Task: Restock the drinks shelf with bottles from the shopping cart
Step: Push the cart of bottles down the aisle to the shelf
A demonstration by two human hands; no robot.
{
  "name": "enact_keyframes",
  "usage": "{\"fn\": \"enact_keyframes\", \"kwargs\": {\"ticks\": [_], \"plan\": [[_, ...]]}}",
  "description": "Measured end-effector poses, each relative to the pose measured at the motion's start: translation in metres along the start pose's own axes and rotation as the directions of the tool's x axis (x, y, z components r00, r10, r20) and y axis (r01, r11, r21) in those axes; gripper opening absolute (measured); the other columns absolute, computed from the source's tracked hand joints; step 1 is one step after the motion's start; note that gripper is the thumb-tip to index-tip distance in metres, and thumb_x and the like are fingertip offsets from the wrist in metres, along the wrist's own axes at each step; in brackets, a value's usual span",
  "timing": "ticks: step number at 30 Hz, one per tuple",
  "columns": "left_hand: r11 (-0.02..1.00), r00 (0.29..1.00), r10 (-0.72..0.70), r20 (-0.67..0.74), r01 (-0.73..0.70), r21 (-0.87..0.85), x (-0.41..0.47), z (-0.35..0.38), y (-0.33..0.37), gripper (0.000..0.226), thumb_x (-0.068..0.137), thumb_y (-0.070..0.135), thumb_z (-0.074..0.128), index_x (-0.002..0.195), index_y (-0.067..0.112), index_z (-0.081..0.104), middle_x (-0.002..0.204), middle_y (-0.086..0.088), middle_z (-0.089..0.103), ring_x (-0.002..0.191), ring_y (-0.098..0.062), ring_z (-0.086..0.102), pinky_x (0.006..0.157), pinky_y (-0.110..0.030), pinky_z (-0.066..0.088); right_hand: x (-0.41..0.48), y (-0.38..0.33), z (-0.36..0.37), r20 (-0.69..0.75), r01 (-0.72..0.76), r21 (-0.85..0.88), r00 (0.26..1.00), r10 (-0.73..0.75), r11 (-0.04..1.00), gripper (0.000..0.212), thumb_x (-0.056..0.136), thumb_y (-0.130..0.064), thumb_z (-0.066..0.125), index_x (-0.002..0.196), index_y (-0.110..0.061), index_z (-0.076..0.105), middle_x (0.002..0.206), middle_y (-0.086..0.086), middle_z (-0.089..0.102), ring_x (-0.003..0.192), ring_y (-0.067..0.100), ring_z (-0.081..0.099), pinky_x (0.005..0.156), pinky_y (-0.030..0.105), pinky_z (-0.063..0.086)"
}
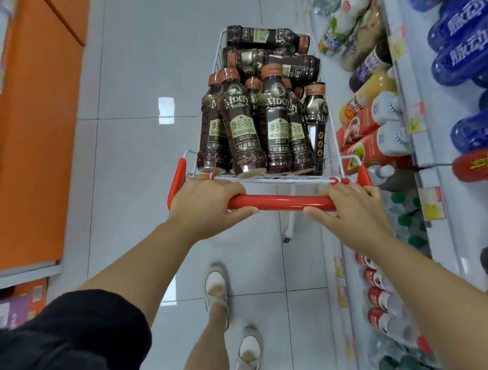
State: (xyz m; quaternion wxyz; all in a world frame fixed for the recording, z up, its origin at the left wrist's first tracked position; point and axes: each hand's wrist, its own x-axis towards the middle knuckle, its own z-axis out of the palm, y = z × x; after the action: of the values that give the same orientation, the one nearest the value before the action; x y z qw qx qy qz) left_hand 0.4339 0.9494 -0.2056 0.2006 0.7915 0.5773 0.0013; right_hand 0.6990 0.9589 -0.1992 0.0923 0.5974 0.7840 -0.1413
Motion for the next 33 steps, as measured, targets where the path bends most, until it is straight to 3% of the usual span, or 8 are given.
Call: {"fn": "enact_keyframes", "kwargs": {"ticks": [6,9,12,17,23,33], "plan": [[1.0,0.999,0.015,0.031,-0.015,0.006,0.07,-0.028,-0.01,0.041,0.085,0.067,0.037,0.094,0.033,0.061,0.072,0.012,0.054,0.068,-0.011,0.046,0.066,-0.026,0.031,0.061,0.021,-0.03,0.031,-0.03,0.012,0.999,0.03,0.999,0.046,0.076,-0.075,0.024,0.084,-0.034,0.045,0.081,-0.017,0.046,0.086,0.009,0.044,0.083,0.028,0.02],[0.999,0.998,0.041,0.038,-0.041,0.008,0.105,-0.041,-0.012,0.043,0.086,0.066,0.036,0.093,0.032,0.061,0.079,0.01,0.063,0.068,-0.011,0.046,0.067,-0.026,0.029,0.089,0.035,-0.043,0.028,-0.032,0.019,0.999,0.031,0.999,0.04,0.079,-0.072,0.03,0.083,-0.034,0.042,0.08,-0.016,0.044,0.084,0.01,0.041,0.081,0.027,0.018],[0.999,0.998,0.049,0.044,-0.049,0.009,0.139,-0.052,-0.014,0.044,0.086,0.067,0.036,0.093,0.032,0.062,0.079,0.01,0.065,0.071,-0.012,0.055,0.067,-0.026,0.029,0.117,0.05,-0.054,0.004,-0.037,0.013,0.999,0.037,0.999,0.042,0.08,-0.071,0.034,0.083,-0.031,0.047,0.081,-0.015,0.047,0.084,0.011,0.044,0.078,0.027,0.017],[0.999,0.996,0.013,0.084,-0.011,-0.03,0.195,-0.07,-0.015,0.042,0.085,0.065,0.04,0.096,0.032,0.062,0.07,0.012,0.054,0.067,-0.01,0.046,0.066,-0.025,0.03,0.165,0.078,-0.069,-0.004,-0.043,0.017,0.999,0.043,0.999,0.044,0.079,-0.072,0.035,0.086,-0.031,0.051,0.083,-0.015,0.05,0.084,0.011,0.045,0.081,0.027,0.019],[0.994,0.99,-0.016,0.143,0.031,-0.102,0.261,-0.089,-0.012,0.04,0.084,0.066,0.043,0.095,0.032,0.061,0.069,0.012,0.055,0.065,-0.008,0.051,0.06,-0.026,0.034,0.219,0.115,-0.095,0.044,-0.044,0.023,0.998,0.043,0.999,0.049,0.076,-0.076,0.027,0.083,-0.033,0.049,0.083,-0.015,0.052,0.084,0.01,0.043,0.087,0.03,0.026],[0.913,0.876,0.066,0.477,0.139,-0.382,0.349,-0.114,-0.012,0.03,0.088,0.048,0.054,0.105,0.025,0.064,0.092,0.005,0.066,0.082,-0.014,0.06,0.077,-0.036,0.051,0.276,0.152,-0.139,0.185,-0.187,0.194,0.971,0.152,0.963,0.037,0.072,-0.068,0.053,0.083,-0.033,0.059,0.082,-0.018,0.052,0.091,0.012,0.045,0.085,0.027,0.021]]}}
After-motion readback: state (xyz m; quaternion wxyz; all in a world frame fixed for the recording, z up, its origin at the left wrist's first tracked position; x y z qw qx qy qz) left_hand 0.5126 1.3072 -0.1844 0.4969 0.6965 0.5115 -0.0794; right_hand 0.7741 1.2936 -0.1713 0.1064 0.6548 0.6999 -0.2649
